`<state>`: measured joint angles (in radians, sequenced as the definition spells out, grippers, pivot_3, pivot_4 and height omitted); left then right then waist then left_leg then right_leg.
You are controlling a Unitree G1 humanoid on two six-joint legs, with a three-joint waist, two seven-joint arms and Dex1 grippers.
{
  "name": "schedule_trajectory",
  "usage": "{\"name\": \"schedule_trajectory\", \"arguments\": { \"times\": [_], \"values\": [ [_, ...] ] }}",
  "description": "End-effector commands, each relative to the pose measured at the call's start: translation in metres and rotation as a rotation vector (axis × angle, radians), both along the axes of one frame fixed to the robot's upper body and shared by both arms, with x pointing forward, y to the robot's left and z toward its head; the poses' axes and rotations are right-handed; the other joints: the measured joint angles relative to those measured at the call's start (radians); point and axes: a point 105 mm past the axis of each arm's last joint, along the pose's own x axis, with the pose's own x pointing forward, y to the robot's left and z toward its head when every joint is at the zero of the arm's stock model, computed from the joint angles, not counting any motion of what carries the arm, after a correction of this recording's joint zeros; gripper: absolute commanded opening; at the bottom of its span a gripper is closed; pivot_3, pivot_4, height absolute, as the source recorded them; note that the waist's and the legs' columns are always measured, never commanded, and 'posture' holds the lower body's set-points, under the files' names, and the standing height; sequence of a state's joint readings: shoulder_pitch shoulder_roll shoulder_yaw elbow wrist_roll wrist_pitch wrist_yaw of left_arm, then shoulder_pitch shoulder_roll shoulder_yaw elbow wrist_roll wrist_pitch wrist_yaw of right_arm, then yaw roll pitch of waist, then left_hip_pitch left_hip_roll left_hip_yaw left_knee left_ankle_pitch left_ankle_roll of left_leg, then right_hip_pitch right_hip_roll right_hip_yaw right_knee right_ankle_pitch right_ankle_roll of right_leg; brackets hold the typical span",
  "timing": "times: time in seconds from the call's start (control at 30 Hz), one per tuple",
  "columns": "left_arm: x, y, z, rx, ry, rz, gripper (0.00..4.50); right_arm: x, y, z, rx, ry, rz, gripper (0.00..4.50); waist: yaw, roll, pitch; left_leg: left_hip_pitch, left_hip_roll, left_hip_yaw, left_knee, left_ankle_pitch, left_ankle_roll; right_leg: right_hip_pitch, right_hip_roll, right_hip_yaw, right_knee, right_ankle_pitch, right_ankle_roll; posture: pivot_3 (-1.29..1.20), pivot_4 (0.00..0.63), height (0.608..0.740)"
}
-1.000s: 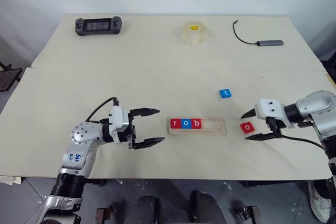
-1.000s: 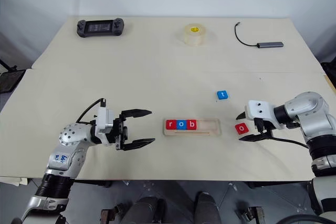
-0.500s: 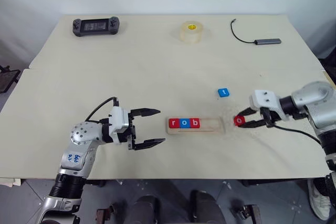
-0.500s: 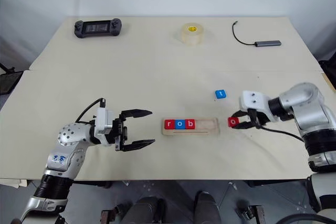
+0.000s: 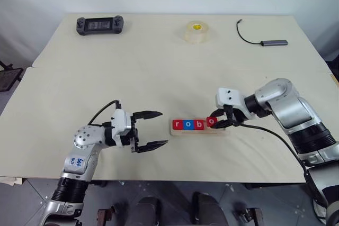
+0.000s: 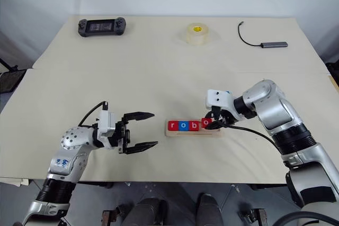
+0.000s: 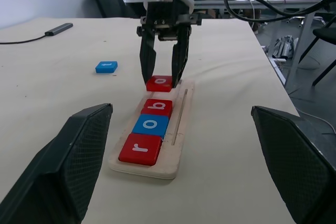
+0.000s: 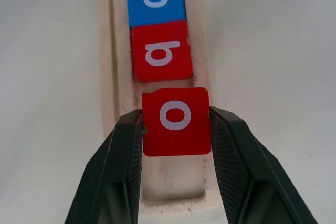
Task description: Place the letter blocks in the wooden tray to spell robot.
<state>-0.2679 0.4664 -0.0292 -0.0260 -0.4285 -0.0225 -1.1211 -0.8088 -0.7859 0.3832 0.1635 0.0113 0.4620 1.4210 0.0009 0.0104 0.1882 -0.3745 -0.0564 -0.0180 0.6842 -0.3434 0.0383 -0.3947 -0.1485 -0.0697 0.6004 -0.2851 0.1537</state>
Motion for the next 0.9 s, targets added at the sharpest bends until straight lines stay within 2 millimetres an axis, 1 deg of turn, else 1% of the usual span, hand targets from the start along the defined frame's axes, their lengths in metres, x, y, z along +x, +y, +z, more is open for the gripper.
{"name": "schedule_trajectory", "arguments": {
  "times": [0.03, 0.27, 0.3, 0.4, 0.47, 0.57, 0.6, 0.67, 0.73, 0.77, 0.9],
  "values": [
    [-0.003, -0.001, 0.006, -0.002, -0.031, -0.006, 4.50, 0.003, 0.006, 0.013, 0.025, -0.032, 0.006, 1.80, -0.001, 0.000, 0.000, 0.000, 0.000, 0.000, 0.000, 0.000, 0.000, 0.000, 0.000, 0.000, 0.000, 0.000, 0.000, 0.00, 0.150, 0.740],
    [-0.001, -0.002, 0.007, -0.004, -0.035, -0.007, 4.50, -0.004, 0.012, 0.015, 0.054, -0.005, 0.011, 4.27, -0.002, 0.000, 0.000, 0.000, 0.000, 0.000, 0.000, 0.000, 0.000, 0.000, 0.000, 0.000, 0.000, 0.000, 0.000, 0.00, 0.150, 0.740],
    [-0.001, -0.002, 0.007, -0.004, -0.036, -0.008, 4.50, -0.005, 0.011, 0.018, 0.064, -0.010, 0.004, 4.49, -0.002, 0.000, 0.000, 0.000, 0.000, 0.000, 0.000, 0.000, 0.000, 0.000, 0.000, 0.000, 0.000, 0.000, 0.000, 0.00, 0.150, 0.740],
    [-0.001, -0.002, 0.007, -0.004, -0.036, -0.007, 4.50, -0.005, 0.002, 0.028, 0.084, -0.037, -0.036, 4.49, 0.000, 0.000, 0.000, 0.000, 0.000, 0.000, 0.000, 0.000, 0.000, 0.000, 0.000, 0.000, 0.000, 0.000, 0.000, 0.00, 0.150, 0.740],
    [0.000, -0.002, 0.007, -0.004, -0.036, -0.006, 4.50, -0.004, -0.010, 0.030, 0.081, -0.052, -0.076, 4.49, 0.002, 0.000, 0.000, 0.000, 0.000, 0.000, 0.000, 0.000, 0.000, 0.000, 0.000, 0.000, 0.000, 0.000, 0.000, 0.00, 0.150, 0.740],
    [0.000, -0.001, 0.007, -0.004, -0.034, -0.003, 4.50, -0.008, -0.028, 0.025, 0.069, -0.052, -0.128, 3.84, 0.007, 0.000, 0.000, 0.000, 0.000, 0.000, 0.000, 0.000, 0.000, 0.001, 0.000, -0.001, 0.000, 0.000, 0.000, 0.00, 0.150, 0.740],
    [0.000, -0.001, 0.006, -0.004, -0.034, -0.002, 4.50, -0.009, -0.033, 0.021, 0.064, -0.049, -0.145, 3.55, 0.007, 0.000, 0.000, 0.000, 0.000, -0.001, 0.000, 0.000, 0.000, 0.001, 0.000, -0.001, 0.000, 0.000, 0.000, 0.00, 0.150, 0.740],
    [0.000, -0.002, 0.006, -0.006, -0.032, -0.002, 4.50, -0.009, -0.037, 0.013, 0.060, -0.044, -0.170, 2.84, 0.005, 0.000, 0.000, 0.000, 0.000, 0.000, 0.000, 0.000, 0.000, 0.001, 0.000, -0.001, -0.001, 0.000, 0.000, 0.00, 0.150, 0.740],
    [0.000, -0.002, 0.006, -0.007, -0.031, -0.002, 4.50, -0.009, -0.038, 0.009, 0.056, -0.051, -0.180, 2.05, -0.001, 0.000, 0.000, 0.000, 0.000, 0.000, 0.000, 0.000, 0.000, 0.000, 0.000, 0.000, 0.000, 0.000, 0.000, 0.00, 0.150, 0.740],
    [0.000, -0.002, 0.005, -0.007, -0.031, -0.002, 4.50, -0.007, -0.038, 0.007, 0.054, -0.059, -0.186, 1.73, -0.003, 0.000, 0.000, 0.000, 0.000, 0.001, 0.000, 0.000, 0.000, 0.000, 0.000, 0.000, 0.000, 0.000, 0.000, 0.00, 0.150, 0.740],
    [-0.001, -0.003, 0.005, -0.007, -0.030, -0.004, 4.50, 0.003, -0.029, 0.003, 0.087, -0.085, -0.220, 0.30, -0.004, 0.000, 0.000, 0.001, 0.001, 0.001, 0.000, 0.000, 0.000, 0.000, 0.001, 0.000, 0.000, 0.000, 0.000, 0.00, 0.150, 0.740]
  ]
}}
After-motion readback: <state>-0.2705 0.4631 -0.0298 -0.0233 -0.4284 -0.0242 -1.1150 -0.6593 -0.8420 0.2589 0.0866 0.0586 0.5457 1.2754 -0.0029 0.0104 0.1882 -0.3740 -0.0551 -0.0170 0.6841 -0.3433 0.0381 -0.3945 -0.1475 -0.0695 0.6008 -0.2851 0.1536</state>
